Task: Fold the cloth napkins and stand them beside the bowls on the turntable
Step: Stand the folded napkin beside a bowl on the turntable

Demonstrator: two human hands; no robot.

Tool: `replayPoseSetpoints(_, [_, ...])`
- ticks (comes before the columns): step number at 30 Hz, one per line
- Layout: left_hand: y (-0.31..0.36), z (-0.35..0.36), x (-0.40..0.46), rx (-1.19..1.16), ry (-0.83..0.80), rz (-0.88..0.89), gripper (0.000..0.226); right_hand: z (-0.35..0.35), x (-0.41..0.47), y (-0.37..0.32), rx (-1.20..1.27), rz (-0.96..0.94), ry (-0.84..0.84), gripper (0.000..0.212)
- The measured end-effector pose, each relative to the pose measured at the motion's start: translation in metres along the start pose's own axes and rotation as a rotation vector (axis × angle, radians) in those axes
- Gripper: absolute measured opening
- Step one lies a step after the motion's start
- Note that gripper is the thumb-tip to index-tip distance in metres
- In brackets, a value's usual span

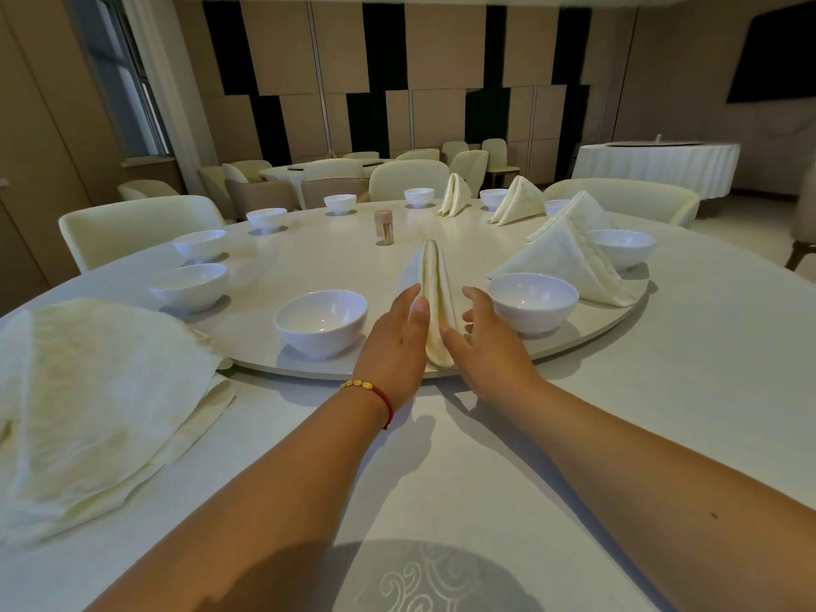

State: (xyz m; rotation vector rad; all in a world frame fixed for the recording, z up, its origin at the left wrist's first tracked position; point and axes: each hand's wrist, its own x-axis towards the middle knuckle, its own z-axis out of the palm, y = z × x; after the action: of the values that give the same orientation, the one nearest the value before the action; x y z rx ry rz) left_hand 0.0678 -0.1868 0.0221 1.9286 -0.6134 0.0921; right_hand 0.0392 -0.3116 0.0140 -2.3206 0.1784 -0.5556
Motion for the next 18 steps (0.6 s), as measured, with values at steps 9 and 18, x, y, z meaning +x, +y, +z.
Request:
replayPoseSetpoints(9, [-0.002,0.016,0.004,-0.022,0.110,-0.160,0.066,0.016,0.010,0.014,-0.350,-0.125,0.041,0.059])
replayPoseSetpoints(18, [0.004,0.014,-0.004,0.004,0.123,-0.150,0.062,0.010,0.003,0.019,-0.403,-0.116,0.072,0.065])
